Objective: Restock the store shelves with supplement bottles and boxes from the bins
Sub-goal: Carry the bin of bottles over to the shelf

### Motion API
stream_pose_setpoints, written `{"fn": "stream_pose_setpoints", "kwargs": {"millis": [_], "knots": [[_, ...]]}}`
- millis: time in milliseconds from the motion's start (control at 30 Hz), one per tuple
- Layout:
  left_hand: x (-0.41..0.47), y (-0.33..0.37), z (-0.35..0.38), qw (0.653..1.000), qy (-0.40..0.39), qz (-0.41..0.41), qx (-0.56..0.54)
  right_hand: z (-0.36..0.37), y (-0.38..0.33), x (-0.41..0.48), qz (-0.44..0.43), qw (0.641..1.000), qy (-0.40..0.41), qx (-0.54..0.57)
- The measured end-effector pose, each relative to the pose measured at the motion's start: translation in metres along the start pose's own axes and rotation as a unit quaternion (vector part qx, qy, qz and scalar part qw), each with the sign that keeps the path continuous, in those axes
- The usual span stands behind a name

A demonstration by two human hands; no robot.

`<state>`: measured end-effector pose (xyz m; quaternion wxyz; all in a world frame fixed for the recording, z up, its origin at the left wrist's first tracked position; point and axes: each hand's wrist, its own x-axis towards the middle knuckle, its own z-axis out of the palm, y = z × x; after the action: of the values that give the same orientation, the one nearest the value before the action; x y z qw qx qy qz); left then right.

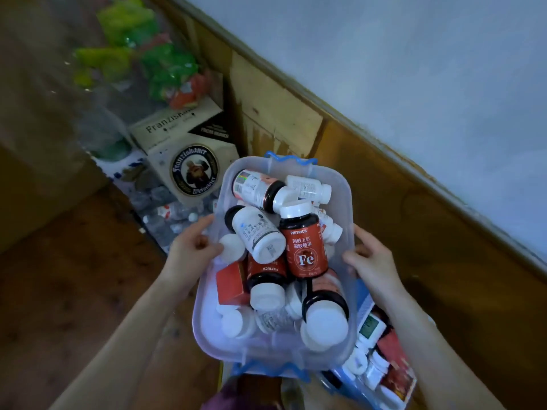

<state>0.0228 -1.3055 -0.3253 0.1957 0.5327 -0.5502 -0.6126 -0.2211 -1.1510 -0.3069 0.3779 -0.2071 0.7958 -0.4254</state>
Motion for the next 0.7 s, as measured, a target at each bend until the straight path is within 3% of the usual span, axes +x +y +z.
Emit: {"fn": "stream_pose_setpoints", "kwargs": {"millis": [333,467,700], "knots": [[-0.195,0.023,0.024,0.976,0.183,0.074,-0.094,-0.054,-0.057,-0.069,-0.135,0.978,-0.152,-0.037],[-0.276,0.016,0.038,0.956,0.261,0.065,-0.114,-0.062,-0.067,-0.111,-0.153,0.965,-0.211,-0.021],[-0.411,-0.027,0.078,0.915,0.374,0.023,-0.152,-0.063,-0.035,-0.182,-0.203,0.912,-0.351,-0.056]]}}
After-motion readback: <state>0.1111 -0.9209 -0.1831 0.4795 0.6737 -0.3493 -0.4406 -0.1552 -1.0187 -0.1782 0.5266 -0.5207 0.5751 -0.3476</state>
